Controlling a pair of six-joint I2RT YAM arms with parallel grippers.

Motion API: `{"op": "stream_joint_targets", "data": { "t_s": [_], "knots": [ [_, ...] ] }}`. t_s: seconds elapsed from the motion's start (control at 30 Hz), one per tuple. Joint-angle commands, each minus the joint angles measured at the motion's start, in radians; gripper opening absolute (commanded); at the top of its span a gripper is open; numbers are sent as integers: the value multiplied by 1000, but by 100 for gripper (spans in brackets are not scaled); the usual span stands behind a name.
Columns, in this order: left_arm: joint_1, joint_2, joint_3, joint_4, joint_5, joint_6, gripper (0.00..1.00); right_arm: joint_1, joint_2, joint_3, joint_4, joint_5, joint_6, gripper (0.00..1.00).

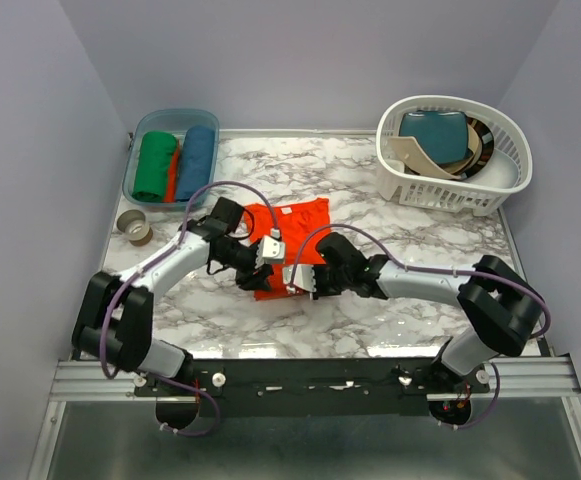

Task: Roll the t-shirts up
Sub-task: Roll the T-shirt to the center of the board.

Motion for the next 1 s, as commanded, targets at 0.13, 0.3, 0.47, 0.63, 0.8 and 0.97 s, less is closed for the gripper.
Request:
{"op": "stream_joint_targets", "data": {
  "t_s": [0.13, 0.3, 0.47, 0.63, 0.8, 0.97],
  "knots": [
    [-20, -507, -335, 328, -325, -182, 96, -48, 23, 121, -226, -116, 86, 0],
    [-61, -618, -451, 438, -335, -242, 99, -55, 28, 116, -242, -135, 89, 1],
    [-158, -554, -532, 624, -409, -282, 98, -55, 8, 93, -243, -130, 79, 0],
    [-186, -451, -526, 708, -373, -303, 98, -55, 0, 79, -250, -136, 89, 1],
    [-189, -365, -476, 643, -356, -289, 78, -55, -20, 59, -251, -141, 90, 1],
    [-186, -318, -407, 532, -282, -300, 36, -57, -28, 52, -259, -147, 102, 1]
  ]
}}
